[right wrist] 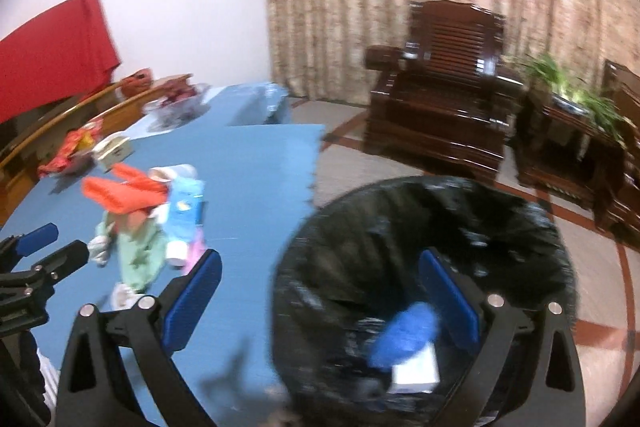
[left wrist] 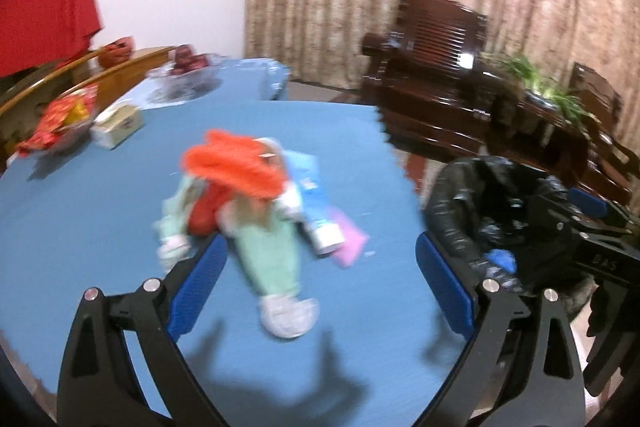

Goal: Collect trash
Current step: 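Grasp the blue hand-cream tube with the right tool while the left tool grasps the green glove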

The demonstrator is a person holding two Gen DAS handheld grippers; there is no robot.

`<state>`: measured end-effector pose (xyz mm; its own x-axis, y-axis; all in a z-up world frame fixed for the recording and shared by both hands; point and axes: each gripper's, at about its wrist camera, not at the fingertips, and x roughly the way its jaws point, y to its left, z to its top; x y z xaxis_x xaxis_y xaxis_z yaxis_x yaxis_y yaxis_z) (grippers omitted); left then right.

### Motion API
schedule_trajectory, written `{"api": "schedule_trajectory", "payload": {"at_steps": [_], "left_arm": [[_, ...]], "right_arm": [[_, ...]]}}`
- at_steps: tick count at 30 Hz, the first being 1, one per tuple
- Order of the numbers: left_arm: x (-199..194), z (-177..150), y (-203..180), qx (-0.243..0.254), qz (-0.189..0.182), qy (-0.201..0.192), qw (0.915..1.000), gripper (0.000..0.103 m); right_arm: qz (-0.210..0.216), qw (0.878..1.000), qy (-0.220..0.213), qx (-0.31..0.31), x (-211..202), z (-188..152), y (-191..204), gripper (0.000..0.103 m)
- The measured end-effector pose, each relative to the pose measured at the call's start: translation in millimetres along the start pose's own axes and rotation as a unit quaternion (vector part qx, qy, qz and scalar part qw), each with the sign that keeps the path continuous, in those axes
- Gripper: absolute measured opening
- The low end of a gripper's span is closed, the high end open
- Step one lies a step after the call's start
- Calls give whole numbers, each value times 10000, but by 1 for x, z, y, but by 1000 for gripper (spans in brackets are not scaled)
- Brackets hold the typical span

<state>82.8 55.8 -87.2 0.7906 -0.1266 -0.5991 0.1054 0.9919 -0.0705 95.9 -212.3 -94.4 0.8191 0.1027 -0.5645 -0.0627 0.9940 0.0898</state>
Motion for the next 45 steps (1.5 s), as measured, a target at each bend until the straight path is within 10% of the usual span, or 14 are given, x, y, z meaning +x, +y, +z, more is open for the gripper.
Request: {"api": "schedule_trajectory", "payload": {"at_steps": [18, 29, 45], "left_arm": [[32, -9, 109, -531, 1157, 68, 9918, 91], [79, -18, 129, -679, 1205, 515, 9890, 79], [114, -24, 143, -942, 1179, 847, 9849, 72]], "right_arm": [[899, 9937, 383, -548, 82, -3, 108, 77], [1153, 9864, 985, -639, 135, -14, 132, 44], [1164, 9817, 1296, -773, 165, -23, 146, 42]]}}
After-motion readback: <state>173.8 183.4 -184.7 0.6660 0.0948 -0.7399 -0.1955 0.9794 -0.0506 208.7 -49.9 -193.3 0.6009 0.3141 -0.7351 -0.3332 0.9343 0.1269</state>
